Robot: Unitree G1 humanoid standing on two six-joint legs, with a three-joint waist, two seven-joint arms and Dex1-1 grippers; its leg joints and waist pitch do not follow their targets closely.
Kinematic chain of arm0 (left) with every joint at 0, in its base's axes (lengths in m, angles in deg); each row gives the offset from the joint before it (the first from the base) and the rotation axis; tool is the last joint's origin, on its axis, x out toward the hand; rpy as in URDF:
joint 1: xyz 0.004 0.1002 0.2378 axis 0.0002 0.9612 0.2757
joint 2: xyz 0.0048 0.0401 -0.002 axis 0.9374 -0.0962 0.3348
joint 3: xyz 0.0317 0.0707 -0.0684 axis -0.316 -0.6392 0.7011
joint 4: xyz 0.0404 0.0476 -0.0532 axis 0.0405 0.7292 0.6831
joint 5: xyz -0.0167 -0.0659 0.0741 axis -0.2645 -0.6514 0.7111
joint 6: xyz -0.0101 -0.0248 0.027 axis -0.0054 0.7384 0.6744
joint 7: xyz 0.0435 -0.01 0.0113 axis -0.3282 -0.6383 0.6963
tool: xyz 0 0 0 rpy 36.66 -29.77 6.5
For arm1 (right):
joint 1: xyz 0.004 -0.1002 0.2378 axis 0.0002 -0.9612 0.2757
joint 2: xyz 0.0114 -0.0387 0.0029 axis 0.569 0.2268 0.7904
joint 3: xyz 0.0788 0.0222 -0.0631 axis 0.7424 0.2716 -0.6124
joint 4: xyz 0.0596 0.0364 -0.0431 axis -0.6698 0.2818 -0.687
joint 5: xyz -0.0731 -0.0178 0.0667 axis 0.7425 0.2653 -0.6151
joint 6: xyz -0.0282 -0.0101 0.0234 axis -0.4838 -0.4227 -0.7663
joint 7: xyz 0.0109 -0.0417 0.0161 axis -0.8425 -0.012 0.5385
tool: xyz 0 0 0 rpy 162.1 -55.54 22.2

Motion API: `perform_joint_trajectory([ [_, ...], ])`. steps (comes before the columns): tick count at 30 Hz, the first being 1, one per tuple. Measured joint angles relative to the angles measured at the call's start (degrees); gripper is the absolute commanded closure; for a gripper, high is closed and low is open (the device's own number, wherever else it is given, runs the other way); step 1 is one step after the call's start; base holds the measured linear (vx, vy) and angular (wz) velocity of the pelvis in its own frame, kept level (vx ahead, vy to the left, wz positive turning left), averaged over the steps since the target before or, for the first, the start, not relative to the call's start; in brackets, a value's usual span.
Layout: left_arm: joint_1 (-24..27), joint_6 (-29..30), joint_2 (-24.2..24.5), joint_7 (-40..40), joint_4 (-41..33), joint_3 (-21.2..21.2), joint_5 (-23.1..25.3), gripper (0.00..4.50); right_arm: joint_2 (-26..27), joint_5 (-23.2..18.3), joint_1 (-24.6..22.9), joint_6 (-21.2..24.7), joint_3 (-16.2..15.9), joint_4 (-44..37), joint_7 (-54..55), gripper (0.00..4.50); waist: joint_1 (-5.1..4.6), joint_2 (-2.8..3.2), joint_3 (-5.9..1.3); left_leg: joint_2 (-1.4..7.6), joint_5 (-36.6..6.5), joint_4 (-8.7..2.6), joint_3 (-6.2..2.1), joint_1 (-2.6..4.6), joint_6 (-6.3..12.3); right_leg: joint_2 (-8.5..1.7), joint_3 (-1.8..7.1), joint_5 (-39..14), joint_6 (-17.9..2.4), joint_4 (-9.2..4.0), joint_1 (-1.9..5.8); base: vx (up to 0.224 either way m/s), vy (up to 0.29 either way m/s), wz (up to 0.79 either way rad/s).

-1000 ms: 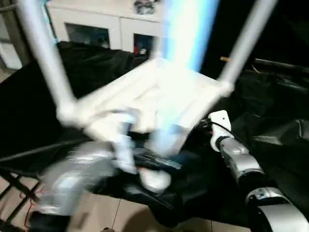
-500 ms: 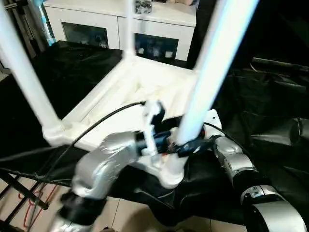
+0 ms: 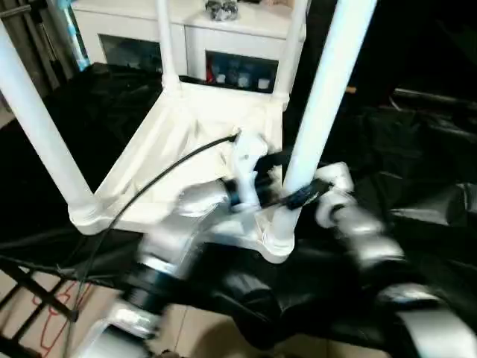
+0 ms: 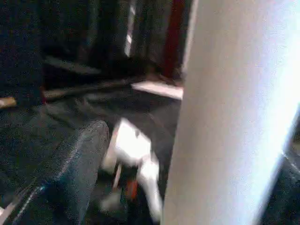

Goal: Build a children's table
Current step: Rotate table base, then rotate leg to tighten

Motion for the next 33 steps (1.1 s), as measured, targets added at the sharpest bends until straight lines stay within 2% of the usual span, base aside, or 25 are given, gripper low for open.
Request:
perform_joint_trajectory([
  [1, 0.34, 0.14, 0.73, -1.12, 0.16, 0.15, -0.25, 0.0, -0.65, -0.46, -0.38, 0.02, 0.06, -0.71, -1.03, 0.81, -0.04, 0.03, 0.0, 0.0, 0.0, -0.04, 0.0, 0.01, 0.0, 0.0, 0.0, 0.02, -0.03, 0.01, 0.0, 0.0, 0.0, 0.0],
  [3, 1.57, -0.16, 3.83, -5.19, 0.21, -0.55, -0.2, 0.0, -1.85, -1.36, -3.51, 1.51, -0.35, -6.74, -6.01, 0.81, -0.05, 0.49, 0.05, 0.02, -0.01, -0.13, -0.02, 0.01, -0.01, 0.03, -0.05, 0.08, -0.14, -0.06, 0.01, 0.0, 0.0, 0.0],
  [8, 4.01, -1.72, 12.21, -12.78, 3.63, -1.76, 2.54, 0.0, -6.36, -3.62, -9.88, 5.57, -2.21, -16.65, -14.98, 0.81, 0.08, 2.11, 0.23, -0.01, -0.02, -0.17, -0.01, -0.01, -0.02, 0.02, -0.04, 0.09, -0.16, -0.12, 0.01, 0.0, 0.0, 0.0],
  [10, 3.47, -3.13, 13.47, -14.96, 5.25, -2.17, 3.7, 0.18, -7.68, -3.95, -10.78, 6.71, -2.62, -19.92, -17.2, 0.81, 0.25, 2.35, 0.18, -0.02, -0.01, -0.16, -0.01, 0.0, -0.02, 0.01, -0.02, 0.05, -0.1, -0.15, 0.02, 0.0, 0.0, 0.0],
  [11, 2.64, -3.94, 13.68, -16.48, 6.35, -2.87, 4.29, 0.36, -8.5, -4.37, -11.39, 7.74, -2.94, -22.33, -18.55, 0.81, 0.43, 2.35, 0.17, -0.01, -0.01, -0.16, -0.01, 0.05, -0.02, 0.01, -0.03, 0.02, -0.04, -0.15, 0.09, 0.0, 0.0, 0.0],
  [13, 1.23, -5.33, 14.07, -18.53, 8.39, -3.97, 5.49, 0.36, -9.85, -5.29, -12.13, 9.18, -3.96, -25.84, -20.9, 0.81, 0.65, 2.36, 0.16, -0.01, -0.01, -0.16, -0.01, 0.1, -0.01, 0.02, -0.03, 0.01, -0.01, -0.2, 0.16, 0.0, 0.0, 0.0],
  [15, -1.52, -8.69, 14.96, -20.93, 13.4, -5.8, 8.14, 0.48, -12.19, -6.14, -14.59, 11.85, -4.8, -31.16, -24.65, 0.81, 0.98, 2.36, 0.16, -0.01, -0.01, -0.16, -0.02, 0.13, -0.01, 0.02, -0.04, -0.01, 0.01, -0.25, 0.2, 0.0, 0.0, 0.0],
  [17, -3.14, -11.8, 16.09, -22.45, 18.64, -6.42, 10.52, 0.79, -14.02, -6.9, -16.44, 14.26, -5.72, -34.63, -27.94, 0.81, 1.17, 2.36, 0.15, -0.01, -0.01, -0.16, -0.02, 0.11, -0.01, 0.02, -0.03, -0.01, 0.02, -0.3, 0.21, 0.0, 0.0, 0.0],
  [19, -4.2, -13.47, 15.84, -23.09, 21.78, -6.86, 11.97, 0.79, -14.8, -7.68, -16.94, 16.15, -6.24, -36.11, -29.7, 0.81, 1.12, 2.38, 0.15, -0.02, -0.02, -0.16, -0.01, 0.06, -0.01, 0.0, -0.02, -0.01, 0.02, -0.34, 0.19, 0.0, 0.0, 0.0],
  [20, -4.99, -14.91, 15.38, -23.47, 23.73, -7.45, 12.78, 1.02, -15.12, -8.08, -17.06, 17.21, -6.76, -37.49, -30.78, 0.81, 1.17, 2.38, 0.15, -0.03, -0.02, -0.16, -0.01, 0.06, -0.01, 0.0, -0.03, -0.01, 0.01, -0.34, 0.19, 0.0, 0.0, 0.0],
  [24, -8.49, -19.37, 14.48, -23.52, 30.28, -8.89, 16.54, 1.22, -17.23, -10.09, -17.89, 20.96, -7.49, -42.77, -33.68, 0.81, 1.6, 2.37, 0.15, -0.02, -0.02, -0.17, -0.03, 0.06, 0.0, 0.0, -0.06, -0.01, 0.01, -0.32, 0.2, 0.0, 0.0, 0.0],
  [26, -10.51, -21.5, 14.4, -23.28, 34.39, -9.11, 18.05, 1.46, -18.88, -10.61, -18.74, 22.82, -7.65, -45.23, -35.53, 0.81, 1.98, 2.37, 0.15, -0.02, -0.02, -0.18, -0.03, 0.06, 0.0, -0.01, -0.06, -0.01, 0.01, -0.33, 0.2, 0.0, 0.0, 0.0],
  [33, -12.34, -25.53, 12.91, -24.59, 41.7, -9.58, 20.1, 2.0, -20.6, -11.32, -19.03, 25.94, -8.19, -47.61, -37.76, 0.81, 2.83, 2.43, 0.11, 0.0, -0.02, -0.18, -0.02, 0.08, 0.0, -0.02, -0.1, -0.01, 0.01, -0.33, 0.2, 0.0, 0.0, 0.0],
])
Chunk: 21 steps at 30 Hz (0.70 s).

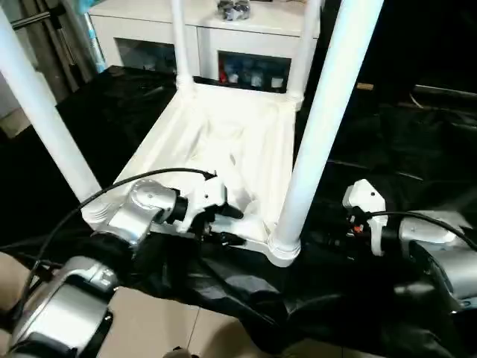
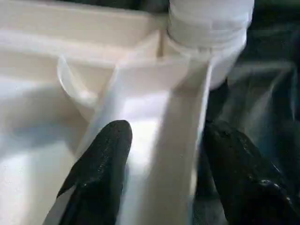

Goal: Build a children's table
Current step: Rotate leg to tighten

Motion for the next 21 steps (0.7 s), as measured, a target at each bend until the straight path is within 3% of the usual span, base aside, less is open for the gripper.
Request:
perform_joint_trajectory([
  [13, -3.9, -4.78, -1.63, -4.04, 8.17, 0.19, 2.19, 2.87, -3.48, -0.98, -2.24, 2.99, -0.55, -3.09, -2.62, 0.81, 0.74, 0.11, -0.06, -0.01, 0.0, 0.01, 0.0, 0.02, 0.0, -0.03, -0.02, 0.01, -0.02, -0.01, 0.04, 0.0, 0.0, 0.0],
  [16, -4.59, -5.49, -1.94, -4.53, 9.83, 0.6, 2.61, 3.25, -4.41, -0.98, -2.27, 3.07, -0.75, -3.52, -3.1, 0.81, 0.84, 0.12, -0.07, -0.02, 0.0, 0.01, -0.01, 0.04, 0.0, -0.03, -0.01, 0.01, -0.01, -0.01, 0.07, 0.0, 0.0, 0.0],
  [19, -5.2, -6.18, -2.01, -5.45, 11.42, 1.07, 3.27, 3.3, -5.04, -0.96, -2.29, 3.1, -0.85, -3.52, -3.15, 0.81, 0.89, 0.14, -0.08, -0.02, 0.0, 0.01, -0.01, 0.06, 0.0, -0.03, -0.01, 0.01, -0.01, -0.02, 0.1, 0.0, 0.0, 0.0],
  [21, -5.3, -6.59, -2.13, -5.54, 11.84, 1.15, 3.31, 3.63, -5.05, -0.95, -2.35, 3.13, -0.86, -3.52, -3.18, 0.81, 0.96, 0.17, -0.09, -0.01, 0.0, 0.01, -0.01, 0.06, 0.0, -0.03, -0.01, 0.01, -0.02, -0.02, 0.1, 0.0, 0.0, 0.0],
])
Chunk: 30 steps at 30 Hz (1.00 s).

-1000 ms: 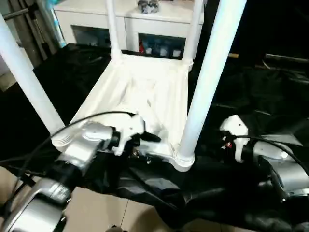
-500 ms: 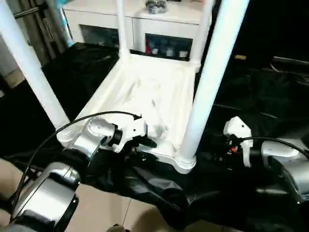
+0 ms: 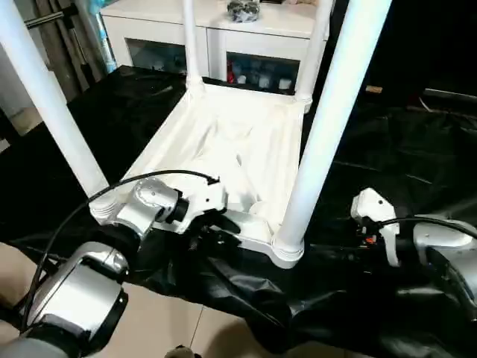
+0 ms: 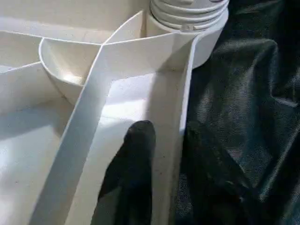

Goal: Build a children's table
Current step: Rotate leg to tighten

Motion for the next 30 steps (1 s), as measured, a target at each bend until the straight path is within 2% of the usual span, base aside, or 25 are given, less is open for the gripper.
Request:
perform_joint_trajectory([
  [3, -0.26, -0.25, -0.29, -0.58, 0.48, -0.01, 0.34, 3.73, -0.03, 0.0, -0.02, 0.29, -0.01, 0.0, 0.01, 0.81, 0.15, 0.05, -0.03, 0.0, 0.0, 0.0, 0.0, 0.0, 0.0, 0.0, 0.0, 0.0, 0.0, 0.0, 0.0, 0.0, 0.0, 0.0],
  [10, -0.62, 2.62, -1.34, -0.45, 0.53, 0.11, 1.64, 4.35, -0.05, -0.16, -0.02, 0.63, -0.02, 0.0, 0.09, 0.81, 0.11, 0.22, -0.14, -0.02, 0.0, 0.0, 0.01, 0.17, 0.0, -0.02, 0.0, -0.01, 0.01, -0.01, 0.15, 0.0, 0.0, 0.0],
  [16, -0.3, 8.33, -2.15, 2.21, -1.17, 0.99, 2.02, 4.5, 0.32, -0.64, -0.02, 1.09, 0.05, 0.05, 0.77, 0.18, -1.1, 0.22, -0.14, -0.01, 0.0, 0.0, 0.02, 0.44, 0.0, -0.02, -0.03, -0.01, 0.02, -0.01, 0.28, 0.0, 0.0, 0.0],
  [19, 0.96, 10.96, -2.69, 5.99, -3.36, 2.45, 1.63, 4.5, 1.03, -0.77, 0.09, 1.17, 0.05, 0.11, 0.78, 0.1, -1.36, 0.22, -0.14, 0.0, 0.0, 0.0, 0.01, 0.57, 0.0, -0.02, -0.1, -0.01, 0.02, -0.02, 0.27, 0.0, 0.0, 0.0],
  [22, 2.92, 12.22, -3.02, 9.29, -6.37, 4.16, 1.58, 4.5, 4.32, -0.24, 0.85, -1.22, -0.17, 1.56, 2.83, 0.04, -1.73, 0.3, -0.2, -0.01, 0.0, -0.01, 0.0, 0.7, 0.0, -0.07, -0.17, -0.01, 0.02, -0.06, 0.25, 0.0, 0.0, 0.0],
  [24, 5.11, 10.43, -3.07, 10.57, -8.75, 5.12, 1.18, 4.5, 7.28, 2.94, 3.13, -5.77, -1.47, 5.43, 7.36, 0.04, -2.2, 0.34, -0.22, -0.03, 0.0, -0.01, -0.01, 0.71, 0.0, -0.1, -0.21, -0.01, 0.02, -0.13, 0.2, 0.0, 0.0, 0.0],
  [26, 6.69, 8.53, -2.82, 10.94, -10.71, 5.3, 1.14, 4.5, 9.73, 4.56, 5.41, -8.02, -1.99, 8.72, 10.44, 0.04, -2.49, 0.3, -0.2, -0.03, 0.0, -0.01, -0.04, 0.64, 0.0, -0.11, -0.24, -0.01, 0.02, -0.22, 0.2, 0.0, 0.0, 0.0],
  [30, 7.77, 10.01, -3.37, 10.55, -14.11, 4.86, 1.18, 4.5, 11.82, 4.96, 7.15, -9.5, -2.84, 10.95, 11.39, 0.04, -1.99, 0.28, -0.19, -0.09, -0.02, -0.2, -0.02, 0.39, 0.02, -0.13, -0.15, -0.01, 0.02, -0.52, 0.23, 0.0, 0.0, 0.0],
])
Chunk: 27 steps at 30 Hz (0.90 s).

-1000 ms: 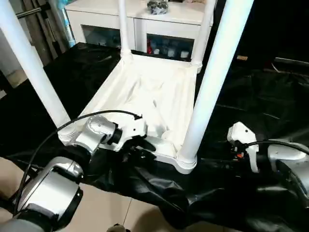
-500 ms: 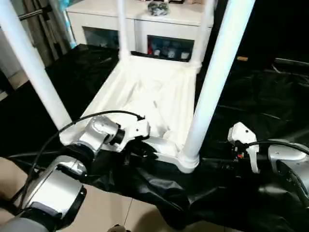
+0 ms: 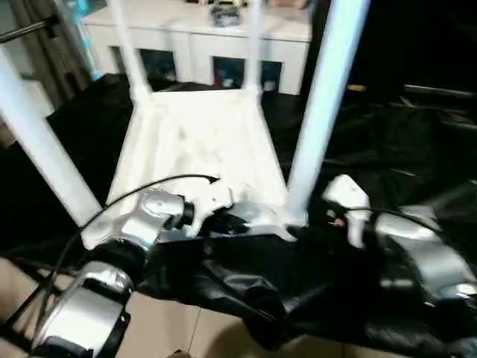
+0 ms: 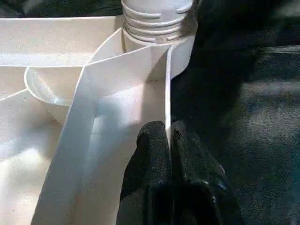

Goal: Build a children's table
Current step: Rotate leg to tighten

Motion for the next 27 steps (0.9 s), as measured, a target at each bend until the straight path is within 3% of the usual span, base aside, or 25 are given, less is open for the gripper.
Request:
perform_joint_trajectory([
  [7, 1.72, 1.82, 0.96, -0.32, -3.49, 0.22, 0.02, 4.5, 1.04, 1.87, 2.86, -3.85, -1.43, 6.77, -1.24, 0.04, 0.35, -0.04, -0.05, -0.09, -0.08, -0.32, 0.06, 0.06, 0.1, -0.06, 0.05, 0.02, -0.03, 0.06, -0.06, 0.0, 0.0, 0.0],
  [23, 2.57, 3.33, 2.02, 0.1, -4.76, 1.07, 0.03, 4.5, 4.37, 1.77, 5.32, -7.68, -1.6, 13.76, -2.42, 1.53, -0.92, -0.19, 0.0, -0.06, -0.06, -0.26, 0.09, 0.14, 0.1, -0.02, 0.08, 0.02, -0.02, 0.0, -0.05, 0.0, 0.0, 0.0],
  [27, 2.53, 4.65, 1.26, 1.71, -4.81, 1.57, 0.2, 4.5, 6.19, 1.81, 5.58, -8.89, -0.47, 15.82, 0.09, 1.68, -1.16, -0.22, -0.02, -0.06, -0.06, -0.27, 0.09, 0.2, 0.1, -0.02, 0.08, 0.02, -0.03, 0.0, -0.04, 0.0, 0.0, 0.0],
])
